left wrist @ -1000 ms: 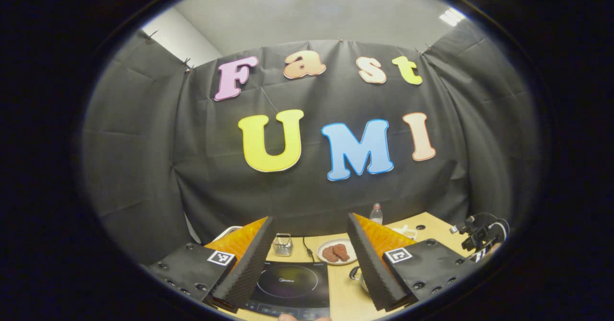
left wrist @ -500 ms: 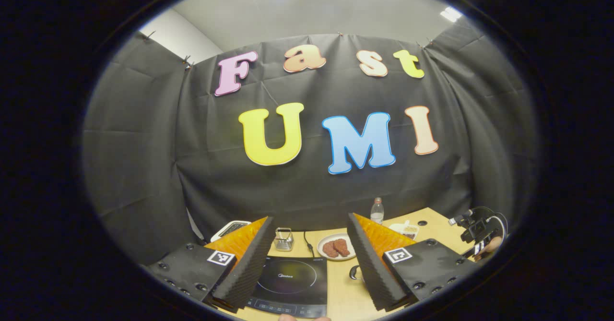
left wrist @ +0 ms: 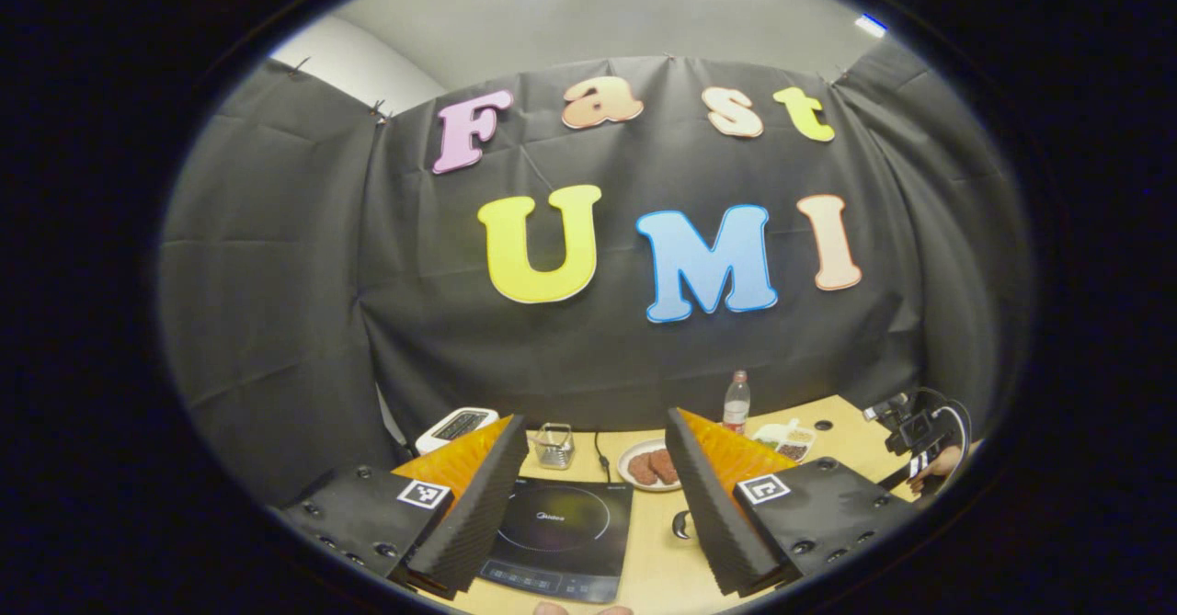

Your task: First push the handle of the pot to place it horizontally, then grasp the pot with both hands and set it on the induction cooktop.

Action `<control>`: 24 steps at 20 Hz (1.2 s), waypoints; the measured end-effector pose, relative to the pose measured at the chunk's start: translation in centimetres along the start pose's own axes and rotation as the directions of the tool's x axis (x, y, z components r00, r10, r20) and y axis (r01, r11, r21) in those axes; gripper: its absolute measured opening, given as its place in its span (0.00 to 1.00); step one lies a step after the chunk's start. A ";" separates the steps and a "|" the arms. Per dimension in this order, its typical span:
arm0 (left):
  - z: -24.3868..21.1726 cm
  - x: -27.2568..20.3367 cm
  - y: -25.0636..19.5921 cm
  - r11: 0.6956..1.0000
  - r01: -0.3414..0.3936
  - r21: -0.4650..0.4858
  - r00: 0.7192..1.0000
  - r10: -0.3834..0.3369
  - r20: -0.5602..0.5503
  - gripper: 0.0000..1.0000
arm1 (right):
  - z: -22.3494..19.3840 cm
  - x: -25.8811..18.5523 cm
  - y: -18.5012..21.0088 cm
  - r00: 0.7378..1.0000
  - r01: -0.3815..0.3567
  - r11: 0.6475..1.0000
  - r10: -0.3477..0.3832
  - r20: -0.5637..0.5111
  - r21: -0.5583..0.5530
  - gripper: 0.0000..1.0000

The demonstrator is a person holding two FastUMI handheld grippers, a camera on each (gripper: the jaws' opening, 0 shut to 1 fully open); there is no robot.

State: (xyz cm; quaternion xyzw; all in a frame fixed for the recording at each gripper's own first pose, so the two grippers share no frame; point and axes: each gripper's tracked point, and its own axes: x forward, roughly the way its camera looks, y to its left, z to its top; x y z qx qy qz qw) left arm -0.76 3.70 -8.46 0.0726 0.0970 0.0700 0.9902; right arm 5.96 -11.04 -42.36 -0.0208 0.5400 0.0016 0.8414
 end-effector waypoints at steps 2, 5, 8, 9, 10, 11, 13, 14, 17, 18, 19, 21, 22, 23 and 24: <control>-0.4 -0.3 -0.1 1.000 -0.012 -0.003 1.000 0.012 -0.007 0.98 | 0.4 0.4 -0.3 1.000 0.001 1.000 -0.001 0.000 -0.015 0.01; -1.0 -0.5 -0.7 1.000 -0.007 -0.007 1.000 0.007 -0.015 1.00 | 0.3 0.3 -0.9 1.000 0.016 1.000 -0.016 0.003 -0.021 0.01; -1.5 0.2 -1.4 0.999 0.025 -0.022 1.000 -0.026 -0.017 0.94 | -0.8 -1.3 -1.4 0.999 0.032 0.999 -0.032 0.037 0.001 0.01; -1.6 0.6 -1.6 0.999 0.041 -0.031 0.999 -0.042 -0.012 0.94 | -1.2 -2.5 -1.3 0.998 0.029 1.000 -0.029 0.049 0.010 0.05; -1.7 1.1 -1.8 0.997 0.061 -0.044 0.998 -0.061 -0.004 0.98 | -1.7 -3.5 -1.2 0.997 0.026 0.999 -0.028 0.067 0.019 0.27; -1.9 1.7 -2.0 0.995 0.084 -0.058 0.996 -0.084 0.002 1.00 | -1.9 -5.0 -0.6 0.995 0.012 0.999 -0.016 0.098 0.038 0.37; -2.3 2.7 -2.4 0.988 0.127 -0.089 0.992 -0.126 0.010 0.98 | -2.2 -7.9 1.1 0.982 -0.021 0.997 0.006 0.191 0.076 0.73; -2.3 3.2 -2.6 0.984 0.147 -0.101 0.989 -0.146 0.016 0.98 | -1.7 -10.0 1.6 0.969 -0.030 0.995 0.007 0.248 0.090 1.00; -3.5 4.6 -3.5 0.967 0.220 -0.129 0.975 -0.220 0.017 0.98 | -0.7 -14.0 3.3 0.917 -0.025 0.992 -0.026 0.398 0.124 1.00; -4.0 5.0 -4.0 0.958 0.252 -0.135 0.968 -0.252 0.012 0.98 | -0.4 -15.1 3.9 0.897 -0.030 0.990 -0.034 0.440 0.138 1.00; -4.6 5.2 -4.6 0.948 0.287 -0.138 0.957 -0.289 0.006 0.98 | -0.1 -16.0 4.4 0.879 -0.031 0.988 -0.044 0.475 0.149 1.00; -5.9 5.5 -5.1 0.934 0.333 -0.130 0.941 -0.338 -0.018 0.94 | 0.7 -16.9 4.9 0.850 -0.017 0.985 -0.077 0.521 0.172 1.00; -6.5 5.7 -5.3 0.928 0.350 -0.128 0.934 -0.356 -0.027 0.94 | 1.2 -17.4 5.1 0.836 -0.013 0.983 -0.088 0.541 0.180 1.00; -7.1 6.0 -5.6 0.920 0.368 -0.131 0.926 -0.375 -0.034 0.94 | 1.5 -17.7 5.1 0.825 -0.005 0.982 -0.101 0.556 0.186 1.00; -7.8 6.2 -5.9 0.915 0.380 -0.137 0.920 -0.389 -0.042 1.00 | 1.8 -17.6 5.1 0.820 0.005 0.982 -0.113 0.561 0.190 1.00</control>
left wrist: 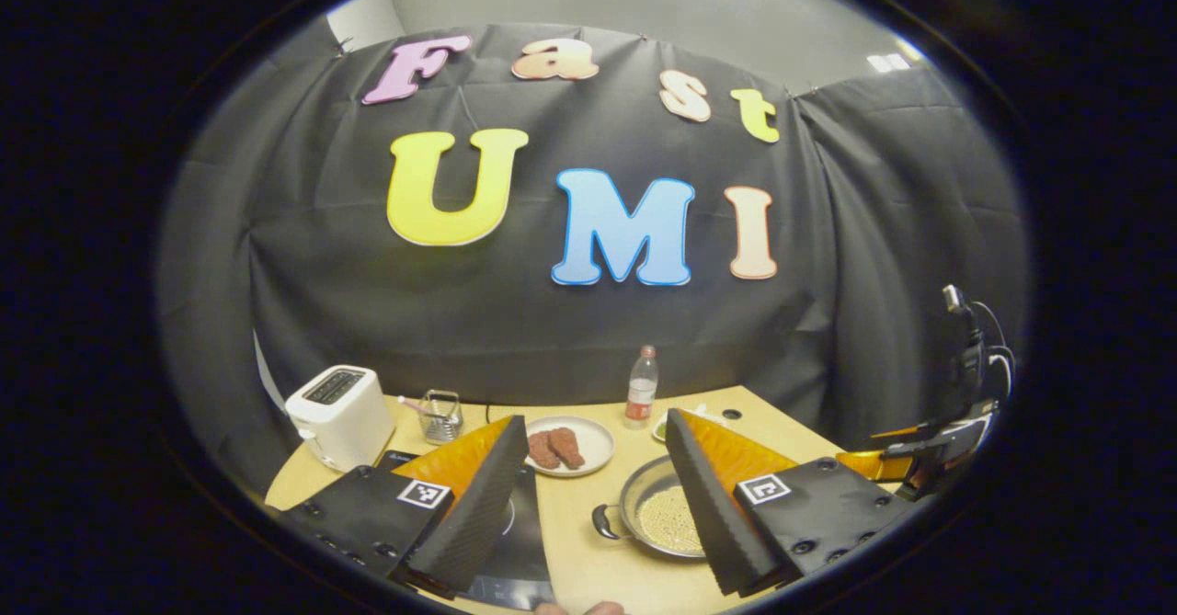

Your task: First push the handle of the pot to place it horizontally, then grasp the pot with both hands and set it on the induction cooktop.

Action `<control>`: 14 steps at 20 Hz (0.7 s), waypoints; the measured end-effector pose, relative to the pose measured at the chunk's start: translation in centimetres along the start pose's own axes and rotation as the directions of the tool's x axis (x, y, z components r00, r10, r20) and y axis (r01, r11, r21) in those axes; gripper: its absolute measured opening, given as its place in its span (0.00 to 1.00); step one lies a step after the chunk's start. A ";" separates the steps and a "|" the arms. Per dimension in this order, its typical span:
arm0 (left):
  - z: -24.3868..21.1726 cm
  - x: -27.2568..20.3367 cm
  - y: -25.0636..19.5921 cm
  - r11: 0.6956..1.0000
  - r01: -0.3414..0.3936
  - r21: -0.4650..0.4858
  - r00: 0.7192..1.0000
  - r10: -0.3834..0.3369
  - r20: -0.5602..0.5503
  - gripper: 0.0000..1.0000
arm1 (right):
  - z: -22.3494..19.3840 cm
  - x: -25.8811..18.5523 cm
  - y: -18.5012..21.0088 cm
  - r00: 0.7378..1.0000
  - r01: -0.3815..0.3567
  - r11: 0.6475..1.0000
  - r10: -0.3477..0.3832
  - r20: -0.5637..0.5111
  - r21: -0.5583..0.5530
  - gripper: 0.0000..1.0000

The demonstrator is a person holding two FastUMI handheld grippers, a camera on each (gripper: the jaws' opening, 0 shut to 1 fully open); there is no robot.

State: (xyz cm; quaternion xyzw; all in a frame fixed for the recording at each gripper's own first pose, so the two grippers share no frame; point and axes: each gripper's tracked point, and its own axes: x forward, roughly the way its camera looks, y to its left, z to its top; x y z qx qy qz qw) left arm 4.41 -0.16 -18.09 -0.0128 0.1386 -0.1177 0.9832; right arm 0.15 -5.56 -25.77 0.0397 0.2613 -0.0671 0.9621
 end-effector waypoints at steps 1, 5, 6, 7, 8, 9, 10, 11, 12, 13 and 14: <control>-0.9 0.5 0.0 1.000 0.004 -0.004 1.000 -0.004 -0.014 0.98 | 0.1 0.1 0.0 1.000 0.008 1.000 -0.008 0.005 -0.003 1.00; -3.8 2.7 -0.1 0.999 -0.019 -0.036 0.997 0.017 -0.070 0.98 | 0.9 2.0 0.2 1.000 0.003 0.999 -0.002 0.023 -0.041 1.00; -4.5 3.4 -0.1 0.998 -0.035 -0.044 0.996 0.031 -0.080 0.98 | 1.0 2.7 0.1 1.000 -0.003 0.999 0.004 0.024 -0.052 1.00; -5.4 4.2 -0.3 0.998 -0.049 -0.049 0.995 0.044 -0.094 0.98 | 1.0 3.4 0.1 1.000 -0.014 0.998 0.016 0.022 -0.058 1.00; -6.4 5.2 -0.4 0.996 -0.069 -0.050 0.992 0.063 -0.113 0.97 | 0.9 4.5 0.0 1.000 -0.025 0.998 0.026 0.015 -0.065 1.00; -7.4 6.1 -0.7 0.995 -0.085 -0.047 0.988 0.078 -0.136 0.96 | 0.9 5.4 -0.2 0.999 -0.033 0.997 0.034 0.003 -0.073 1.00; -8.4 7.0 -1.0 0.994 -0.098 -0.042 0.984 0.090 -0.152 0.97 | 0.8 6.4 -0.4 0.999 -0.039 0.996 0.038 -0.007 -0.078 1.00; -9.4 7.8 -1.4 0.993 -0.109 -0.036 0.981 0.101 -0.168 0.94 | 0.7 7.4 -0.9 0.999 -0.040 0.996 0.038 -0.021 -0.078 1.00; -10.6 8.6 -1.6 0.992 -0.119 -0.028 0.976 0.112 -0.187 0.96 | 0.5 8.5 -1.1 0.998 -0.048 0.996 0.046 -0.036 -0.074 1.00; -11.7 9.5 -1.9 0.991 -0.131 -0.019 0.971 0.124 -0.207 0.96 | 0.2 9.5 -1.5 0.997 -0.053 0.996 0.050 -0.051 -0.068 1.00; -13.0 10.1 -2.0 0.990 -0.142 -0.013 0.964 0.136 -0.228 0.96 | -0.2 10.7 -1.9 0.996 -0.055 0.996 0.050 -0.068 -0.065 1.00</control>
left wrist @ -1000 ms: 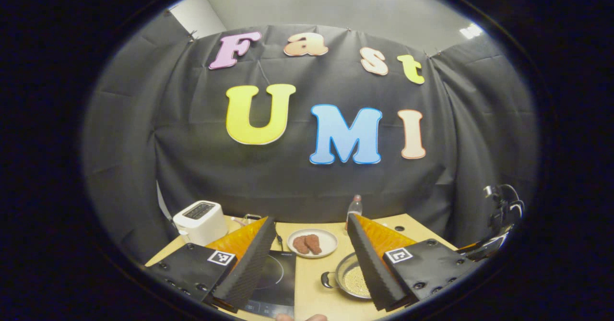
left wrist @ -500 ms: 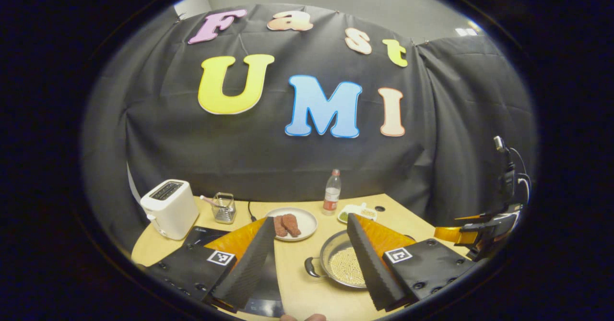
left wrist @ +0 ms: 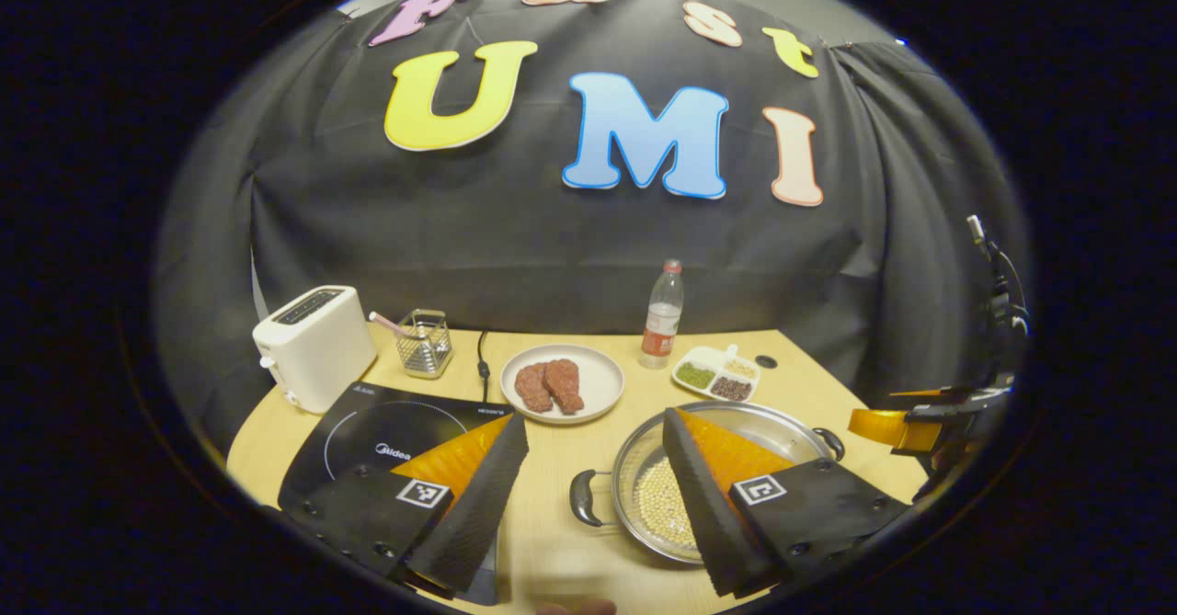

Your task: First push the handle of the pot to place it horizontally, then grasp the pot with both hands and set it on the induction cooktop.

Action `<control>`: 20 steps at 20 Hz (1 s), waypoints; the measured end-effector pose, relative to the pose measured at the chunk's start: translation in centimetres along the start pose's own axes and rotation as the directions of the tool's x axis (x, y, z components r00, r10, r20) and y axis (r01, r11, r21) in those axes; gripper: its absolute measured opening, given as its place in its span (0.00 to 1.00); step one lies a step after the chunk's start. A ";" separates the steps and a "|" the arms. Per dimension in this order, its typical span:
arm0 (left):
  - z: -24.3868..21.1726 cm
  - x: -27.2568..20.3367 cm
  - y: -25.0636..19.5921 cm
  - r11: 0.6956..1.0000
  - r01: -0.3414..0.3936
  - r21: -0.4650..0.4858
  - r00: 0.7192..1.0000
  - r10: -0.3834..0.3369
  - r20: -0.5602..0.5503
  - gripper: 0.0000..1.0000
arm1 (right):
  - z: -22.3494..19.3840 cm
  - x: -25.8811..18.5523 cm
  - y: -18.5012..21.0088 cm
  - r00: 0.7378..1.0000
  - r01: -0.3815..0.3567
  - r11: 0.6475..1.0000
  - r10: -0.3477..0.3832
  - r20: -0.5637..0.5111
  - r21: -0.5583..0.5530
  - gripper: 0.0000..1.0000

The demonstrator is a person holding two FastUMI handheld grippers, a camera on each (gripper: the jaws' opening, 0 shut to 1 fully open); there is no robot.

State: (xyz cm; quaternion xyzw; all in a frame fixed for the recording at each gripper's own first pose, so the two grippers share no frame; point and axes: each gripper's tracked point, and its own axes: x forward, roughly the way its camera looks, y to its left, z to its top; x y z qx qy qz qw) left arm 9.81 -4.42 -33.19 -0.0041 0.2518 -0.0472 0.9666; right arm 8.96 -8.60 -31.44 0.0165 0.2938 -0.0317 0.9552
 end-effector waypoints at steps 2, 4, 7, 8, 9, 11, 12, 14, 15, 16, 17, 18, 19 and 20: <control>-1.9 1.7 -0.3 1.000 -0.023 0.005 0.999 0.023 -0.033 0.96 | -0.8 2.0 -0.8 0.999 -0.002 1.000 0.002 -0.035 0.009 1.00; -3.7 3.2 -0.4 0.999 -0.034 0.015 0.997 0.035 -0.065 0.94 | -1.9 3.9 -1.2 0.998 -0.006 1.000 0.007 -0.069 0.017 1.00; -6.5 5.2 -0.3 0.999 -0.034 0.031 0.991 0.038 -0.126 0.97 | -3.3 5.8 -1.2 0.993 -0.015 1.000 0.018 -0.117 0.026 1.00; -7.3 5.8 -0.3 0.999 -0.032 0.030 0.989 0.037 -0.145 0.94 | -3.8 6.5 -1.4 0.992 -0.013 1.000 0.015 -0.128 0.019 1.00; -8.0 6.4 -0.1 0.999 -0.032 0.031 0.987 0.037 -0.159 0.94 | -4.2 6.9 -1.4 0.991 -0.013 1.000 0.015 -0.136 0.012 1.00; -9.3 7.5 -0.1 1.000 -0.016 0.019 0.984 0.019 -0.176 0.94 | -4.7 7.8 -1.5 0.990 -0.011 1.000 0.011 -0.144 0.003 1.00; -9.7 7.8 -0.3 1.000 -0.005 0.011 0.984 0.007 -0.180 0.97 | -5.2 8.0 -1.7 0.988 -0.005 1.000 0.004 -0.152 -0.004 1.00; -10.6 8.2 0.0 1.000 -0.002 0.016 0.981 0.005 -0.196 0.99 | -6.0 8.6 -1.8 0.986 0.002 1.000 -0.003 -0.164 -0.008 1.00; -11.1 8.3 0.0 1.000 -0.001 0.018 0.979 0.004 -0.203 0.97 | -6.2 8.7 -1.9 0.985 0.004 1.000 -0.005 -0.171 -0.006 1.00; -11.4 8.5 0.1 1.000 0.001 0.020 0.979 0.003 -0.206 0.96 | -6.5 9.1 -1.9 0.985 0.001 1.000 -0.001 -0.174 -0.003 1.00; -11.6 8.8 0.1 1.000 0.002 0.023 0.978 0.003 -0.209 0.95 | -6.8 9.3 -2.0 0.984 0.003 1.000 -0.004 -0.178 -0.009 1.00; -12.1 9.0 0.0 1.000 0.006 0.027 0.975 0.000 -0.220 0.96 | -7.2 9.6 -2.2 0.983 0.010 1.000 -0.013 -0.184 -0.017 0.98; -12.5 9.2 -0.1 0.999 0.011 0.032 0.973 -0.003 -0.231 0.99 | -7.5 9.8 -2.4 0.981 0.015 1.000 -0.018 -0.193 -0.017 0.86; -12.8 9.3 -0.1 0.999 0.013 0.040 0.972 -0.003 -0.235 0.99 | -7.7 9.9 -2.1 0.980 0.005 1.000 -0.005 -0.200 -0.002 0.81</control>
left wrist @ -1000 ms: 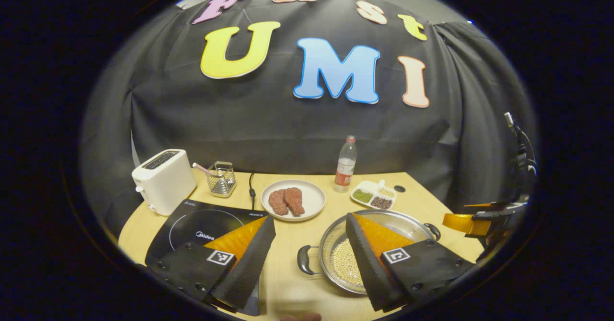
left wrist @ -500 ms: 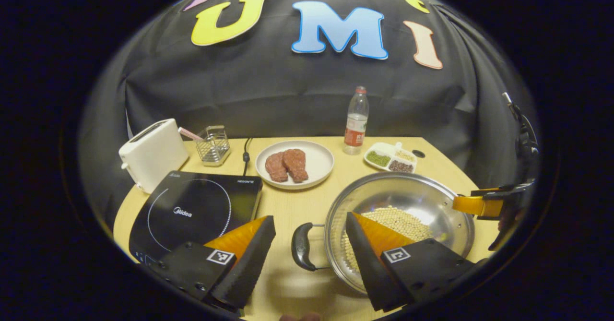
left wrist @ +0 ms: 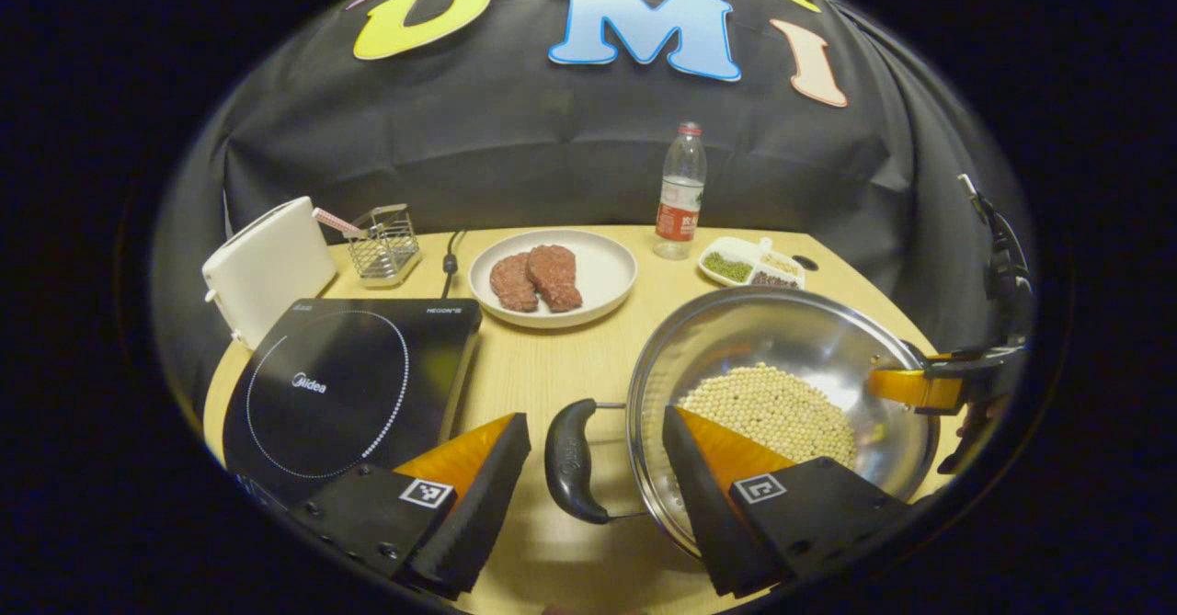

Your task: First push the handle of the pot to place it horizontally, then grasp the pot with both hands and set it on the induction cooktop.

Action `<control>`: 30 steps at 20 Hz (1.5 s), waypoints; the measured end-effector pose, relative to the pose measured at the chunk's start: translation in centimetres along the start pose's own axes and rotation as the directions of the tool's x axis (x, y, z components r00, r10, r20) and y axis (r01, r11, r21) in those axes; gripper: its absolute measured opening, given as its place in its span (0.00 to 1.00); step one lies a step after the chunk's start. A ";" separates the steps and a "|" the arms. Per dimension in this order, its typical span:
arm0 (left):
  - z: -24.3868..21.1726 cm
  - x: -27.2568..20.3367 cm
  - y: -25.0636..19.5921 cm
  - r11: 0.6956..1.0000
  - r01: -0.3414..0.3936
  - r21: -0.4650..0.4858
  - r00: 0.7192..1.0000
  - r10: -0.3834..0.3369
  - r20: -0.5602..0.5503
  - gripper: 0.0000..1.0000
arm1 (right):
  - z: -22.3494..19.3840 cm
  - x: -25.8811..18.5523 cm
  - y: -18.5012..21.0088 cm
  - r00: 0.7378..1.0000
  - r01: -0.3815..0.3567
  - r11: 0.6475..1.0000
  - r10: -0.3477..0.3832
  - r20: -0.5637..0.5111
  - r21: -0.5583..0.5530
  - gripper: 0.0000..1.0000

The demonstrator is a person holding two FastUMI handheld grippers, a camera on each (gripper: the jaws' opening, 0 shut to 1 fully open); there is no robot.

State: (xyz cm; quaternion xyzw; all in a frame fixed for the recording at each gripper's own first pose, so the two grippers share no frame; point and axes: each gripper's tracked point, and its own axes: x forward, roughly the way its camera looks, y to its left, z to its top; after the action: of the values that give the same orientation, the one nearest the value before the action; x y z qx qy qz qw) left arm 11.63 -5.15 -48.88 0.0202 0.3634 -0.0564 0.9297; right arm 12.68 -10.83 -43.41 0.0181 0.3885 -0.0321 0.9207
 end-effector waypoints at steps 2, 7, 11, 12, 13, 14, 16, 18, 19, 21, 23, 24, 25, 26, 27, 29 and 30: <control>-0.5 0.1 0.2 1.000 -0.001 0.017 1.000 0.001 -0.015 0.82 | -0.2 0.2 0.4 1.000 -0.016 1.000 0.016 -0.003 0.026 0.67; -0.4 0.3 -0.2 1.000 0.000 0.022 0.999 0.001 -0.034 0.65 | -0.3 -0.1 0.6 0.999 -0.029 0.998 0.031 -0.033 0.052 0.61; -0.5 0.3 0.0 0.999 0.007 0.044 0.998 -0.004 -0.060 0.60 | -0.4 -0.2 0.9 0.999 -0.025 0.998 0.028 -0.047 0.053 0.54; -0.4 0.1 0.1 0.999 0.010 0.043 0.998 -0.007 -0.064 0.62 | -0.3 -0.4 1.0 0.999 -0.022 0.999 0.024 -0.046 0.048 0.54; -0.5 0.0 0.3 0.999 0.011 0.036 0.997 -0.008 -0.072 0.62 | -0.2 -0.6 1.1 0.999 -0.019 0.999 0.021 -0.046 0.040 0.54; -0.3 -0.3 0.5 0.999 0.010 0.034 0.997 -0.007 -0.072 0.62 | -0.1 -0.9 1.3 0.999 -0.018 0.999 0.020 -0.043 0.036 0.54; 0.2 -1.1 1.0 0.999 0.012 0.037 0.998 -0.009 -0.060 0.62 | 0.4 -1.9 1.9 0.999 -0.020 0.999 0.021 -0.031 0.034 0.54; 0.9 -2.0 1.5 0.999 0.012 0.038 0.998 -0.010 -0.056 0.62 | 0.9 -2.8 2.5 0.999 -0.020 0.999 0.021 -0.025 0.032 0.54; 1.4 -2.5 1.8 0.999 0.014 0.039 0.999 -0.012 -0.051 0.62 | 1.0 -3.4 2.7 1.000 -0.019 0.999 0.020 -0.024 0.033 0.54; 2.3 -3.5 2.4 0.999 0.016 0.045 0.999 -0.014 -0.045 0.58 | 1.3 -4.5 3.3 1.000 -0.018 0.999 0.019 -0.019 0.039 0.54; 2.9 -4.7 3.2 0.999 0.020 0.045 0.999 -0.018 -0.043 0.62 | 1.6 -5.8 4.2 1.000 -0.014 0.999 0.014 -0.017 0.040 0.54; 3.1 -5.3 3.7 0.999 0.023 0.044 0.999 -0.021 -0.043 0.62 | 1.7 -6.3 4.7 1.000 -0.012 0.999 0.013 -0.017 0.039 0.54; 3.4 -5.8 4.3 0.999 0.024 0.043 0.999 -0.022 -0.043 0.62 | 1.9 -6.8 5.2 1.000 -0.012 0.999 0.013 -0.016 0.038 0.54; 3.6 -6.4 4.9 0.999 0.024 0.043 0.999 -0.022 -0.041 0.62 | 1.9 -7.3 5.8 1.000 -0.012 0.999 0.012 -0.018 0.037 0.54; 3.9 -6.9 5.7 0.999 0.023 0.044 0.999 -0.021 -0.039 0.62 | 2.1 -7.9 6.5 1.000 -0.014 0.999 0.014 -0.013 0.038 0.54; 4.3 -7.9 7.3 0.999 0.018 0.044 0.999 -0.017 -0.033 0.58 | 2.2 -8.5 8.0 1.000 -0.017 0.999 0.017 -0.012 0.037 0.54; 4.5 -8.6 8.2 0.999 0.016 0.045 0.999 -0.014 -0.034 0.62 | 2.2 -8.8 8.9 1.000 -0.019 0.999 0.019 -0.011 0.039 0.54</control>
State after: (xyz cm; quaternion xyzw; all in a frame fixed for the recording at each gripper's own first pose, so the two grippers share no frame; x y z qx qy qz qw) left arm 9.38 3.44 -39.83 0.0393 0.3775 -0.0712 0.9224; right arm 8.78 -1.72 -35.44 0.0399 0.3928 -0.0308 0.9182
